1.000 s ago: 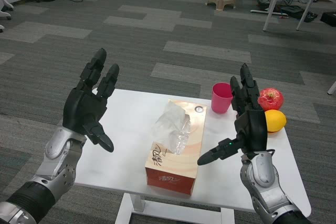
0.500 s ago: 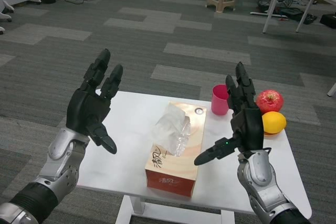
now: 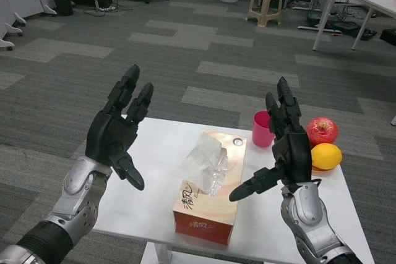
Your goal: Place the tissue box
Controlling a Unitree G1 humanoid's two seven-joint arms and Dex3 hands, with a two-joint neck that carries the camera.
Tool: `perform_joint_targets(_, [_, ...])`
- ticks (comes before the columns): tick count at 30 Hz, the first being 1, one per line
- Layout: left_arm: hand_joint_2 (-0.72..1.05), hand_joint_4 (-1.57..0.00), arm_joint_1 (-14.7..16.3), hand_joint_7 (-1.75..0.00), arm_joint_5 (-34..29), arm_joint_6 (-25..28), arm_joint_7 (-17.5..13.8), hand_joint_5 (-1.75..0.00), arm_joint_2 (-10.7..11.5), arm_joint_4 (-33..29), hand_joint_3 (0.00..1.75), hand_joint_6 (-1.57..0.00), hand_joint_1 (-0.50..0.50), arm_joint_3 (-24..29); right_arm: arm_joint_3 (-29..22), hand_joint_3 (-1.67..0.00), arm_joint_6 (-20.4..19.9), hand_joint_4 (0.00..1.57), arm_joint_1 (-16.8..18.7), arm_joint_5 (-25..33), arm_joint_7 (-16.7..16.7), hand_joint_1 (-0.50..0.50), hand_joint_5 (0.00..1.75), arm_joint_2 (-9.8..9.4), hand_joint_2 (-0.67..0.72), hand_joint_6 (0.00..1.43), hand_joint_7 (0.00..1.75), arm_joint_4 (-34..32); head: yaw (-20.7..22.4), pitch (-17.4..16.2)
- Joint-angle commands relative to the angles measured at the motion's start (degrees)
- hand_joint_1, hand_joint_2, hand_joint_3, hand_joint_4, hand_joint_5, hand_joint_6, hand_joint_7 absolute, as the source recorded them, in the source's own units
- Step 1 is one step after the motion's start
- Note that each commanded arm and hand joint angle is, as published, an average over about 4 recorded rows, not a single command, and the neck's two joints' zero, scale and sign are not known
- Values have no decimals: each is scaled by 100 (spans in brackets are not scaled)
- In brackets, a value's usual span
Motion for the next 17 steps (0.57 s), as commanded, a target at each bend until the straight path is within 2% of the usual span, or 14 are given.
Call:
perform_joint_targets(1, [-37, 0, -83, 0, 111, 16, -12, 0, -73, -29, 0, 0, 50, 64, 25, 0, -38, 0, -109, 8, -10, -46, 0, -120, 34, 0, 0, 57, -21, -28])
perform_joint_targets(13, [-37, 0, -21, 0, 207, 7, -10, 0, -123, -141, 0, 0, 50, 51, 78, 0, -51, 0, -37, 8, -10, -46, 0, -261, 34, 0, 0, -42, 117, 168])
perform_joint_targets(17, [-37, 0, -39, 0, 214, 7, -3, 0, -123, -131, 6, 0, 50, 49, 86, 0, -54, 0, -40, 8, -10, -46, 0, -263, 34, 0, 0, -30, 86, 233])
